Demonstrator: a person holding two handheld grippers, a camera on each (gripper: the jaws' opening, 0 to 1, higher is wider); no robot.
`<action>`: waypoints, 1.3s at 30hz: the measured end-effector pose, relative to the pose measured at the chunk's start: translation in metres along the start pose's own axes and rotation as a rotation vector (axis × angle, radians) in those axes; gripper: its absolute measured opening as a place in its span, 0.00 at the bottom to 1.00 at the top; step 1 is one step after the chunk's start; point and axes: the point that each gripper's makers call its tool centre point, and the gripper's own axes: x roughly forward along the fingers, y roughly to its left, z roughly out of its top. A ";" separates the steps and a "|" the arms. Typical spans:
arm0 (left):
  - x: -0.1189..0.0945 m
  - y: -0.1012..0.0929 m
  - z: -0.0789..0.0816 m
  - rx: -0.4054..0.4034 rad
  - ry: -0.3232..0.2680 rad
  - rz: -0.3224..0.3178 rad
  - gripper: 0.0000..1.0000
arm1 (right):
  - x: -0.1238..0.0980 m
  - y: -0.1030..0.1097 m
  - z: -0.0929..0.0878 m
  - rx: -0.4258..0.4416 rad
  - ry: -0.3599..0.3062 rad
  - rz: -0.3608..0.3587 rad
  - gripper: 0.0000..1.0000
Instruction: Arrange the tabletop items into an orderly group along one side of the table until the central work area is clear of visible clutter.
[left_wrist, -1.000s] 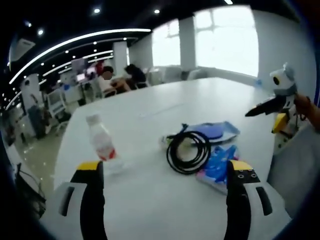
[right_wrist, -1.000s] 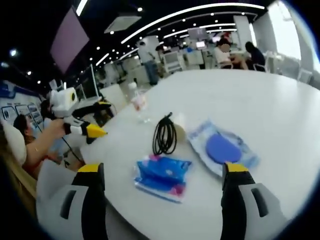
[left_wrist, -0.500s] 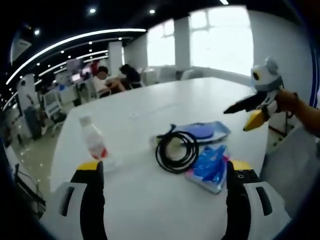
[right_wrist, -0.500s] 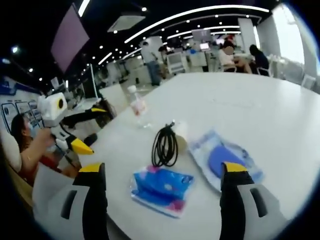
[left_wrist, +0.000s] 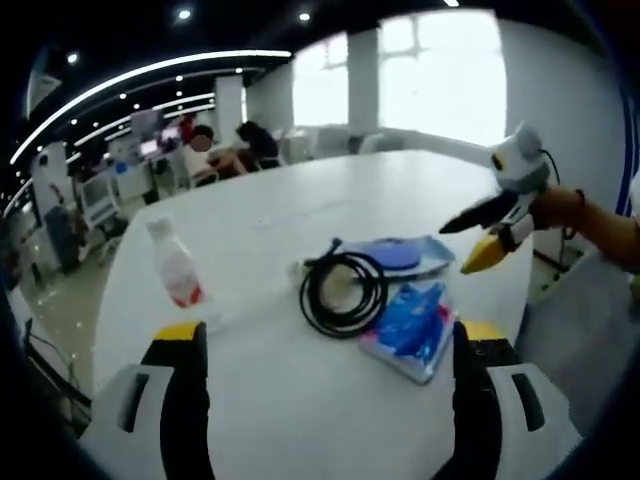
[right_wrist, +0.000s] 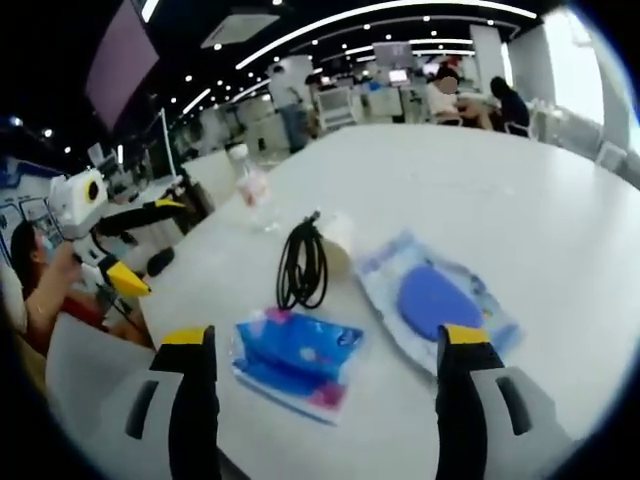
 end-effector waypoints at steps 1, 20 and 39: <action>0.000 -0.001 -0.001 0.000 0.002 -0.003 0.99 | 0.002 0.000 -0.002 0.005 0.008 0.003 0.89; 0.006 -0.013 -0.002 0.043 0.026 -0.044 0.99 | 0.028 -0.007 -0.036 0.024 0.087 -0.047 0.70; -0.003 -0.007 -0.011 -0.001 0.022 -0.030 0.95 | 0.044 -0.019 -0.078 -0.021 0.219 -0.151 0.16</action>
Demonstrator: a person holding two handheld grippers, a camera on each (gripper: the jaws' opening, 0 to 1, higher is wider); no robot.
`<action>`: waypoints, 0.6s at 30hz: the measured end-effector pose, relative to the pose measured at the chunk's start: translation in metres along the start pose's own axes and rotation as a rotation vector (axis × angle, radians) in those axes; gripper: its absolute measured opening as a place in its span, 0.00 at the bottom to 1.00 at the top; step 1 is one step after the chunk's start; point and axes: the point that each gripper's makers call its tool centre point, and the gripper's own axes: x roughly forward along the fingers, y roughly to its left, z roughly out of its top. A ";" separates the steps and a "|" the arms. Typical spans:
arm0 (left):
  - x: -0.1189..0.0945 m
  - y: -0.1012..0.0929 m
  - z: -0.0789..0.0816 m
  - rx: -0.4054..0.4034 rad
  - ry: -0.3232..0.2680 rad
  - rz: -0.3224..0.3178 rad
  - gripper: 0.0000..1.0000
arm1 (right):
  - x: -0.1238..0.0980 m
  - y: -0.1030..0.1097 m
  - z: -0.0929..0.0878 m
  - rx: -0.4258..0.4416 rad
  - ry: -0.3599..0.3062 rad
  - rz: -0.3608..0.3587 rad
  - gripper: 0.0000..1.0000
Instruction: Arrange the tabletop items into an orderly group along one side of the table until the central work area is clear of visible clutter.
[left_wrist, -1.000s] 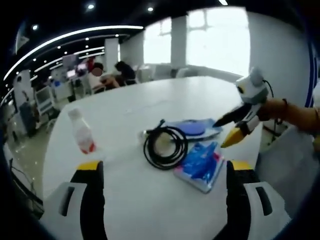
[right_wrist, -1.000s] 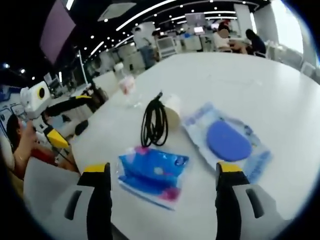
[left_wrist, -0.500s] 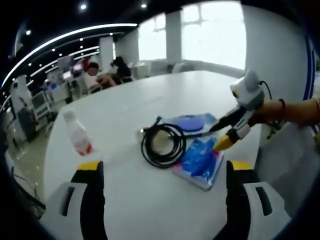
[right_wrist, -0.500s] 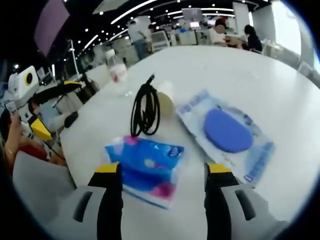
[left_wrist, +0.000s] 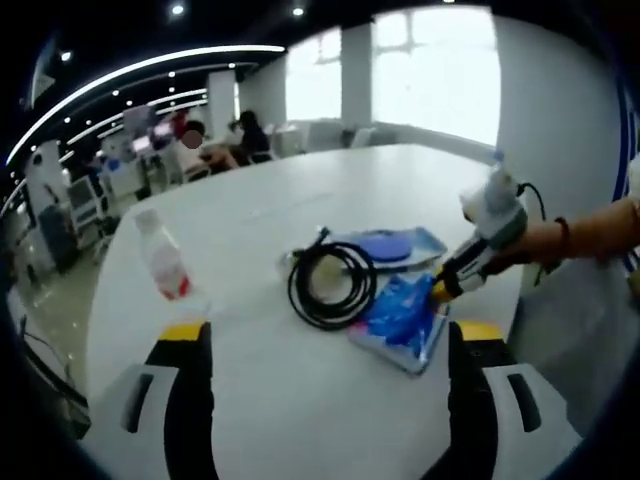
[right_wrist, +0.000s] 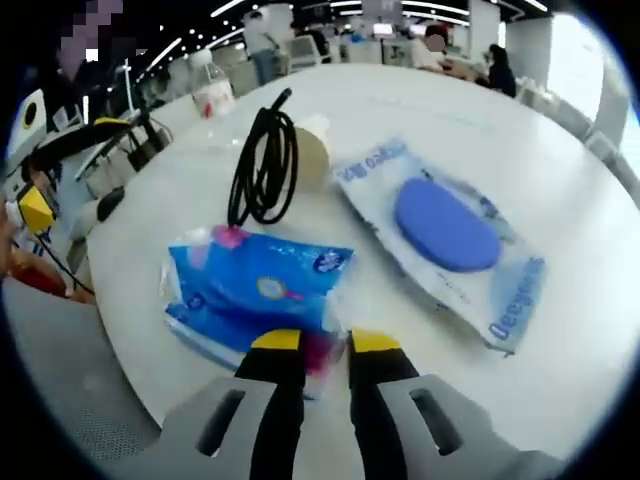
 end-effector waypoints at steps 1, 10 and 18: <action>-0.001 0.000 0.000 0.000 -0.004 -0.001 0.95 | 0.000 0.000 -0.001 0.000 0.003 -0.001 0.16; -0.002 -0.001 -0.005 -0.010 0.009 0.002 0.95 | 0.000 0.001 -0.001 0.004 -0.001 0.004 0.14; -0.001 -0.001 -0.002 -0.016 0.002 0.001 0.94 | -0.002 0.008 -0.001 0.034 -0.003 0.049 0.06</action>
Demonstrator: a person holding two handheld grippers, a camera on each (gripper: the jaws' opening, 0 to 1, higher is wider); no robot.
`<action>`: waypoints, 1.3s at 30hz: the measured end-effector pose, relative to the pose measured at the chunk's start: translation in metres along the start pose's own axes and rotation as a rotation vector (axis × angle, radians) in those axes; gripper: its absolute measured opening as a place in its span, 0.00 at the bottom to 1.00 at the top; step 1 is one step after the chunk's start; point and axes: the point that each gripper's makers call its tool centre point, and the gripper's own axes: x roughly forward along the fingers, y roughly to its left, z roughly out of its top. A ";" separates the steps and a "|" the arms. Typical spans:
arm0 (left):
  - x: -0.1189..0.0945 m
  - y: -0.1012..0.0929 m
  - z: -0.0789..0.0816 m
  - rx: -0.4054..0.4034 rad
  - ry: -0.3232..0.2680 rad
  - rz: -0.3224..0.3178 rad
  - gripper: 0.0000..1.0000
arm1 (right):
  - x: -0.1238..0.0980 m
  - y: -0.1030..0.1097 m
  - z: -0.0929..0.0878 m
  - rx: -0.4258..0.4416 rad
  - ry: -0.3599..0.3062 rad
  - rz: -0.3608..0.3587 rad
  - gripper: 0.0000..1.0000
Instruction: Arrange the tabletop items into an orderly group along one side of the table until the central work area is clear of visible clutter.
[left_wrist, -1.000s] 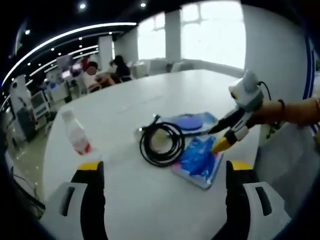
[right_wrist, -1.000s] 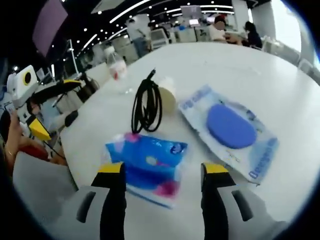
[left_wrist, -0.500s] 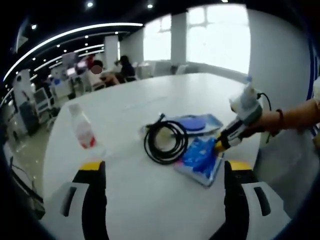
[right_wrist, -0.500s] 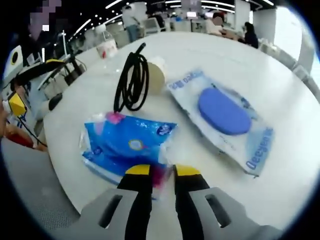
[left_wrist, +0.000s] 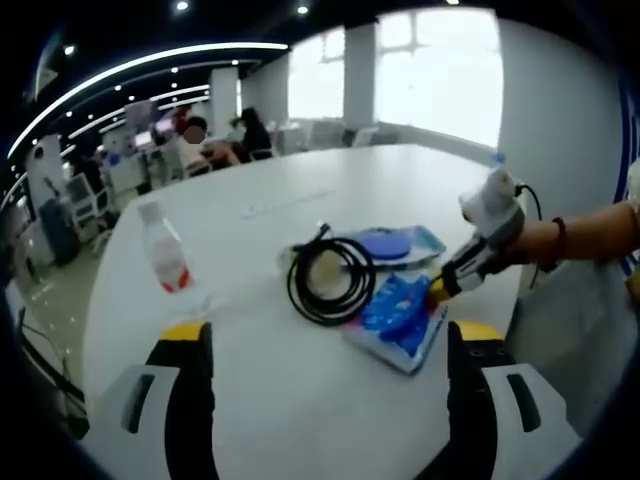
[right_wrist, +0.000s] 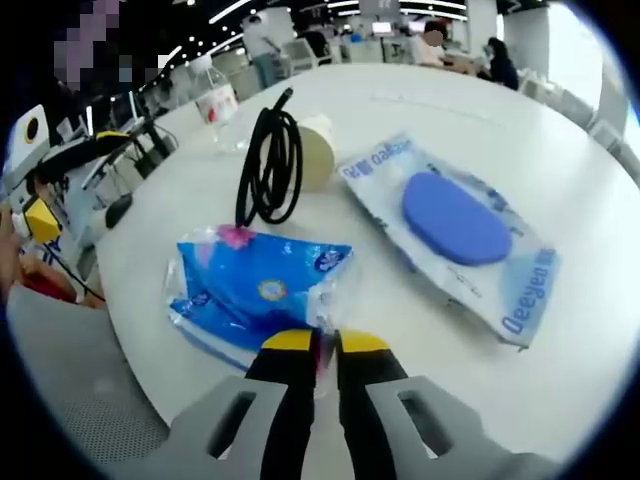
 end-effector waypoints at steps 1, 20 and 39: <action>-0.001 0.000 0.000 -0.001 -0.001 -0.001 0.94 | -0.001 0.001 0.001 -0.004 -0.002 0.009 0.06; -0.008 0.006 -0.002 -0.021 -0.007 0.020 0.94 | -0.021 0.029 0.018 -0.029 -0.048 0.124 0.02; -0.017 -0.004 0.002 -0.013 0.001 0.010 0.95 | -0.056 0.035 0.041 -0.026 -0.116 0.159 0.01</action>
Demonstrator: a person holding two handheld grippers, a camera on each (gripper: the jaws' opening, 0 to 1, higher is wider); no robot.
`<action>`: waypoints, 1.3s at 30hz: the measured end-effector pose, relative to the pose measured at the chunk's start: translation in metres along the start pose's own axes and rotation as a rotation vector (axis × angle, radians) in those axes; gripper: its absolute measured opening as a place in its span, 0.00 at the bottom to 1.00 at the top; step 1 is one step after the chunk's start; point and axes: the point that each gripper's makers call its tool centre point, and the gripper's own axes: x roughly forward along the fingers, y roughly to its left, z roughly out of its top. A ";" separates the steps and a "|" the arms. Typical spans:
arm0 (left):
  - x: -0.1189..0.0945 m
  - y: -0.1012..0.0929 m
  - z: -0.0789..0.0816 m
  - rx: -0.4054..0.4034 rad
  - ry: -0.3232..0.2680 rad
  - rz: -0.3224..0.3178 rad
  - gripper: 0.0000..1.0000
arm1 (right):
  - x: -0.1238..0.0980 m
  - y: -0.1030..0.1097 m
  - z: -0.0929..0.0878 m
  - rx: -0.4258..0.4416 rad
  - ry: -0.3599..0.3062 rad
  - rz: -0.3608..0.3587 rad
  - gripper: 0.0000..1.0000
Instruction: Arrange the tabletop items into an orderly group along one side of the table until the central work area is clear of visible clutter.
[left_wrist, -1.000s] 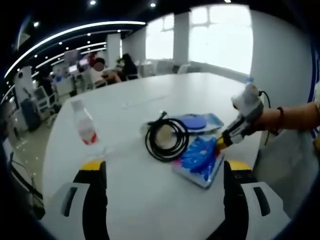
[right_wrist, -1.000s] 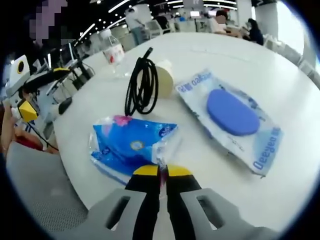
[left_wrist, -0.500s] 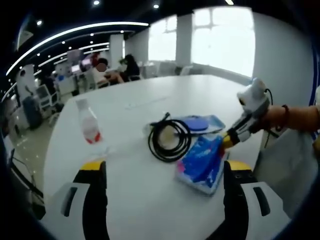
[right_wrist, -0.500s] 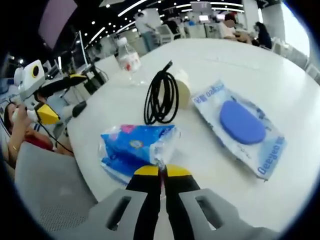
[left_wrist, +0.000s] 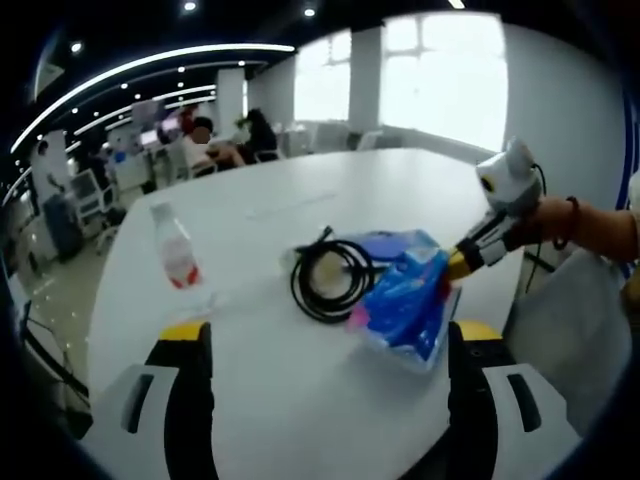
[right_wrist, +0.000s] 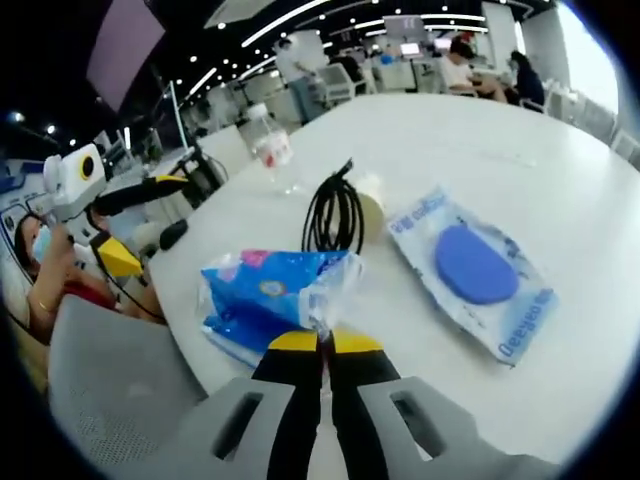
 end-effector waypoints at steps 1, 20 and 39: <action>-0.001 -0.002 0.000 -0.003 0.003 -0.002 0.95 | -0.003 -0.001 0.001 0.000 -0.001 -0.002 0.01; -0.012 -0.036 -0.003 -0.070 0.025 -0.004 0.96 | -0.065 -0.046 0.016 0.057 -0.022 -0.038 0.01; -0.005 -0.041 -0.014 -0.040 0.096 0.036 0.97 | -0.089 -0.117 0.028 0.065 -0.030 -0.115 0.02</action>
